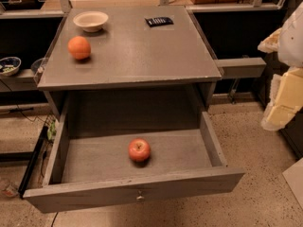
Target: Pick apple from top drawer and place on counter
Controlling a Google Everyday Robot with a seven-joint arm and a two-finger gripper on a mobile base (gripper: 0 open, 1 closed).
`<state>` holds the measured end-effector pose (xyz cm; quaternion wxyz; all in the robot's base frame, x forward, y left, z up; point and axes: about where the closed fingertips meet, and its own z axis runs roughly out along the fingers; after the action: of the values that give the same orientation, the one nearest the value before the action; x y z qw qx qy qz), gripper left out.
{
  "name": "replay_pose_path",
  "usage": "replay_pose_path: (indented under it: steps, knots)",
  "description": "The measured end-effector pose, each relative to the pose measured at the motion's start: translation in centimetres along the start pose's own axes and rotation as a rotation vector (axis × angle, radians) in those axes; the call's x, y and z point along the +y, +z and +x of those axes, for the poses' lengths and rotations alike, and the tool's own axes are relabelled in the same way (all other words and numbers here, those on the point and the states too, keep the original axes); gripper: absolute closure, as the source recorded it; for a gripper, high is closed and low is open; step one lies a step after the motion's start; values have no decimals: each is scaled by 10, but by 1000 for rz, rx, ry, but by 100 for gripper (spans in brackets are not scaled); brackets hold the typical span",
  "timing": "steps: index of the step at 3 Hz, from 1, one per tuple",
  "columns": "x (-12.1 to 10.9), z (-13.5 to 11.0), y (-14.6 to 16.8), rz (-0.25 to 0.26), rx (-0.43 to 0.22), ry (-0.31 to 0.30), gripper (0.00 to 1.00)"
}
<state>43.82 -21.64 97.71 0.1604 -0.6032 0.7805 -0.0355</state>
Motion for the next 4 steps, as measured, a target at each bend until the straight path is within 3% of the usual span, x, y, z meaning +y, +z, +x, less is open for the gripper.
replay_pose_path:
  steps: [2,4]
  knots:
    - [-4,-2,21,-13,-26,2,0]
    - [-20,-35,75,-89,-93,-31,0]
